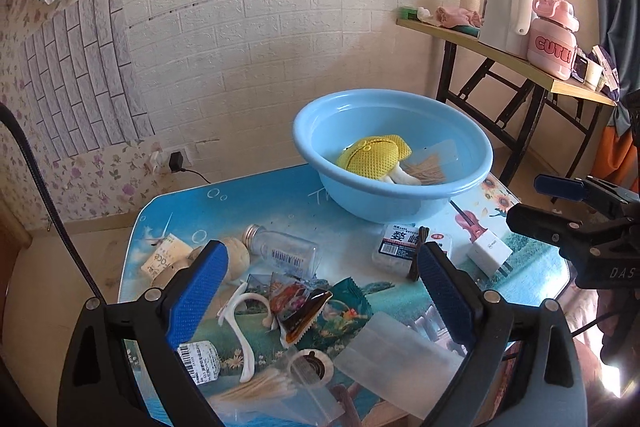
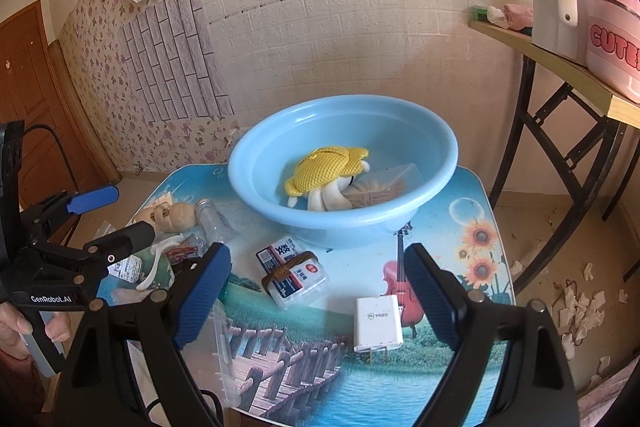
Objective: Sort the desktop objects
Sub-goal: 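Open both grippers over the basin and withdraw toward the table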
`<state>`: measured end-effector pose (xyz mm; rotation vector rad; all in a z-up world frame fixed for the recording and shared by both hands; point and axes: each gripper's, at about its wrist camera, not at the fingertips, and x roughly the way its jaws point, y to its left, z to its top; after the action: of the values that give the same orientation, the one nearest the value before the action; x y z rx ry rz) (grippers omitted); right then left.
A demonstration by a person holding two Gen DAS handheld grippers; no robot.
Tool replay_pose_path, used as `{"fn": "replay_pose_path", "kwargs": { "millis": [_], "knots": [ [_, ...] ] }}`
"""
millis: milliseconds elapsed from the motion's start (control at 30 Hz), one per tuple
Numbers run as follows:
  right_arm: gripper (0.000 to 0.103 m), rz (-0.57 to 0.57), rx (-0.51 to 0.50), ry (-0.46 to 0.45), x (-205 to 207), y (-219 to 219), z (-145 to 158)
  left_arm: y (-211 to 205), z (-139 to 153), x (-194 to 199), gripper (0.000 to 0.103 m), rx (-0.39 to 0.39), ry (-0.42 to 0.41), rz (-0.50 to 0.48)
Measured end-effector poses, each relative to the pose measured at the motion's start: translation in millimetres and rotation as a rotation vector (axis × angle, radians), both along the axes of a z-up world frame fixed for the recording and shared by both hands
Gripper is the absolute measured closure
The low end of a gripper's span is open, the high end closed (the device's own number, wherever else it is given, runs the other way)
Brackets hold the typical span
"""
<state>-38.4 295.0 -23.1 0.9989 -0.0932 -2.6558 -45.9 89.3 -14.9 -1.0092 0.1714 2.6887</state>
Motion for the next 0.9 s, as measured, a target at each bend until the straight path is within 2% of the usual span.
{"fn": "replay_pose_path", "kwargs": {
  "millis": [233, 467, 700, 900],
  "knots": [
    [0.014, 0.012, 0.015, -0.008, 16, -4, -3, -12, -6, 16, 0.007, 0.006, -0.028, 0.028],
    [0.014, 0.005, 0.035, -0.076, 32, -1, -25, -19, -13, 35, 0.007, 0.009, -0.042, 0.03],
    [0.014, 0.016, 0.057, -0.118, 46, -1, -39, -19, -31, 53, 0.007, 0.049, -0.084, 0.026],
    [0.014, 0.03, 0.08, -0.162, 52, -4, -55, -11, -52, 64, 0.007, 0.049, -0.148, 0.007]
  ]
}}
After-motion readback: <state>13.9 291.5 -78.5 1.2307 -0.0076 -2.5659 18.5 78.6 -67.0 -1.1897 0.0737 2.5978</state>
